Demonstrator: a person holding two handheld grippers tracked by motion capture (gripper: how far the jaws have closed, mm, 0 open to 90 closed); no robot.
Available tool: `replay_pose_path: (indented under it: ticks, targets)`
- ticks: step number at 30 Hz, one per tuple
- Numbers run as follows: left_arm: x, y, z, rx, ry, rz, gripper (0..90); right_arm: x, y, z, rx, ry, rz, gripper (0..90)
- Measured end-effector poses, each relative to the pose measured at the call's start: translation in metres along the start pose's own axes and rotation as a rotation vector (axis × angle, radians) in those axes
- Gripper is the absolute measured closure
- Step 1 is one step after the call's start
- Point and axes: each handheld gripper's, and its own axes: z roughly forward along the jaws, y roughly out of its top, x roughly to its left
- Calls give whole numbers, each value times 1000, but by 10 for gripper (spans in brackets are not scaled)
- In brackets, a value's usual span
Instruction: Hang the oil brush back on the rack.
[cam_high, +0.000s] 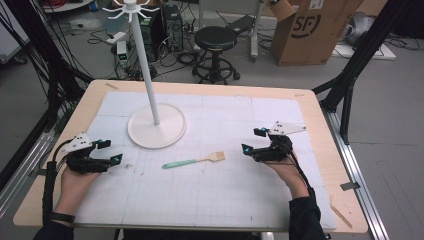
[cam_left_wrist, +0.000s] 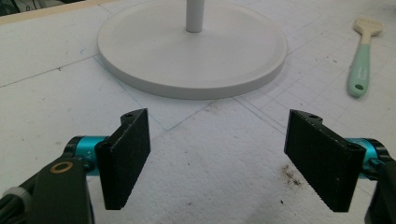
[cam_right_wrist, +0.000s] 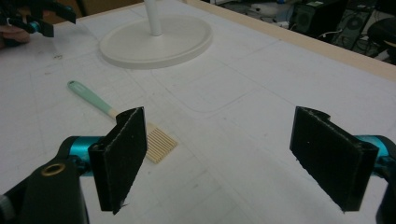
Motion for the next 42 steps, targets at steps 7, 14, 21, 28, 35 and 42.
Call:
replay_pose_path:
  ticks: [7,14,21,28,35,42]
  targets:
    - [0,0,0,1,3,-4,232,11,11,24,11,84,-36,178]
    - [0,0,0,3,3,0,232,23,18,50,53,149,-71,181]
    - [-1,0,1,5,3,4,232,35,22,73,96,221,-108,219]
    - [-1,0,1,4,2,5,231,47,23,94,144,247,-139,242]
    - [-1,0,1,5,3,6,231,57,21,111,194,286,-188,325]
    - [-1,0,1,5,3,6,231,63,16,122,243,316,-239,435]
